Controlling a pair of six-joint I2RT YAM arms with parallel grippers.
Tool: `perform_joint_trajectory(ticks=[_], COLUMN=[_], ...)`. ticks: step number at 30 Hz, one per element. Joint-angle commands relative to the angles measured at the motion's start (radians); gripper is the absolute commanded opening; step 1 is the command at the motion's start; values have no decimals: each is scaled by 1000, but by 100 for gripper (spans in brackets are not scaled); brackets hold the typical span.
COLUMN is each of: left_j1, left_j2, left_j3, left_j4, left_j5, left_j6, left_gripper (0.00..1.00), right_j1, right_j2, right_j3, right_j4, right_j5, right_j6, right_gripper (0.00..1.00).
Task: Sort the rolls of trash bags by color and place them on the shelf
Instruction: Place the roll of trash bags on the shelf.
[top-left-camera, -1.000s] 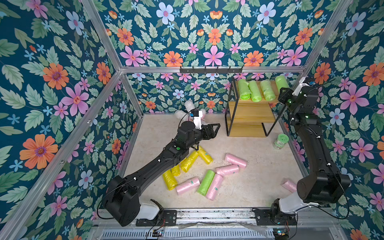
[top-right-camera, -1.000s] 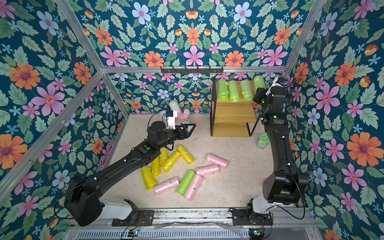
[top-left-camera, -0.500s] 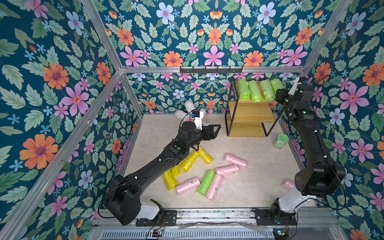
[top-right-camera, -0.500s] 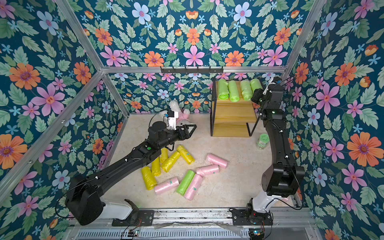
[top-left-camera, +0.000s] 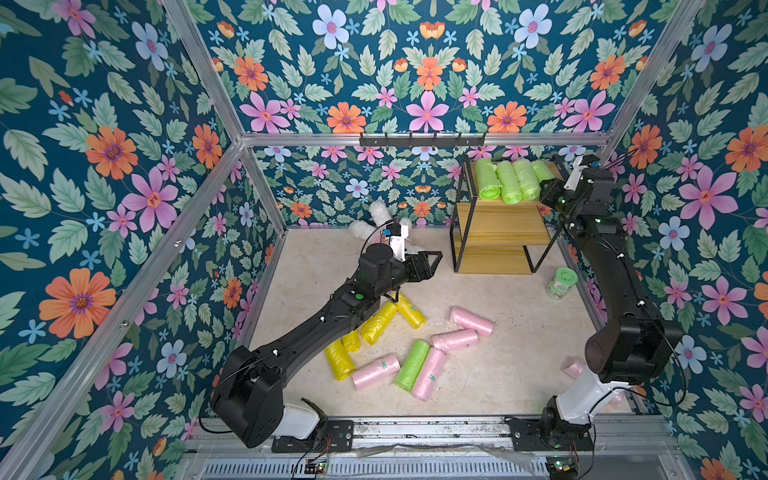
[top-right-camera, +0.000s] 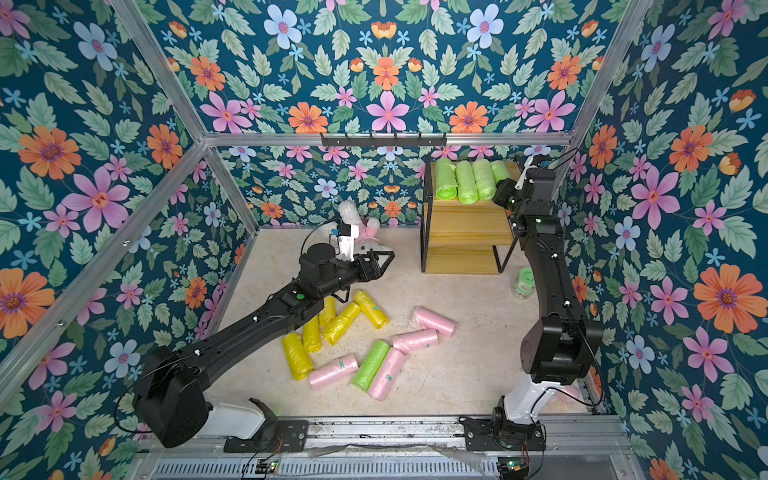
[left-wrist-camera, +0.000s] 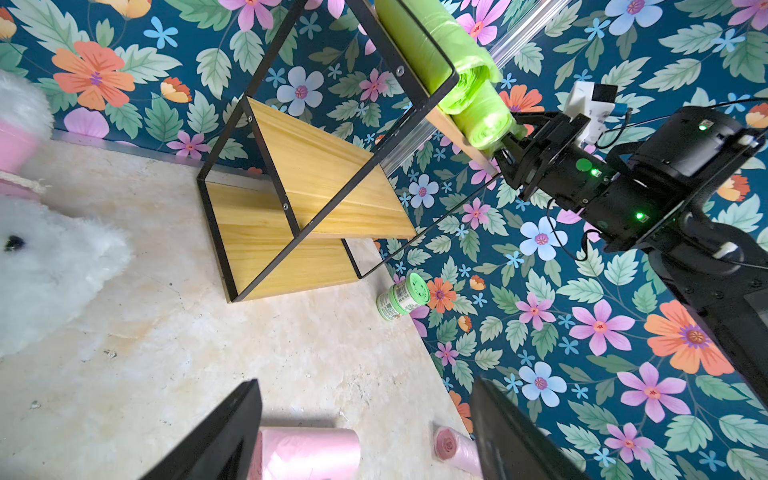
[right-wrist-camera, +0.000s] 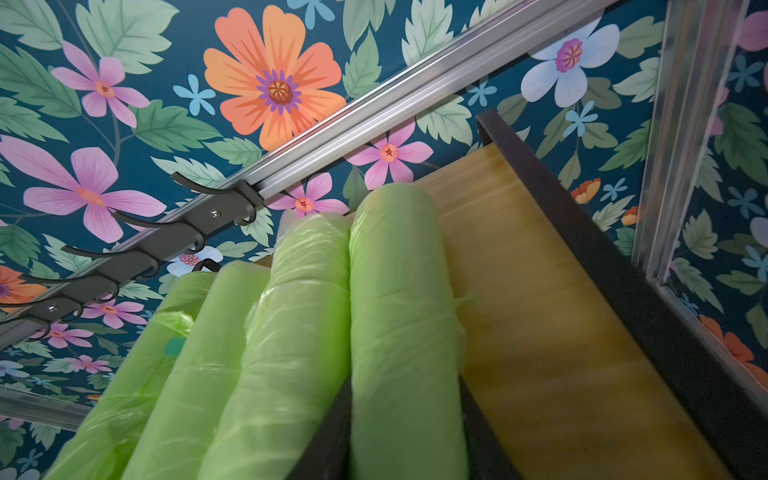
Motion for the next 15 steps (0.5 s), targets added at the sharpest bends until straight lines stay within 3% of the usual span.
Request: perform_joint_trajectory(ticks=[1,15], left_j1=[0,0], left_j2=[2,8], left_j3=[0,-6], left_j4=[27,16], left_j5=[12,11], left_j6=[1,10], left_gripper=[84,84], right_j1=[3,-12], right_j2=[-1,-4], right_j3=[3,58], right_j4=[2,-40], right_j5=[-6,36], right_j6=[-5,-22], right_gripper=[39,56])
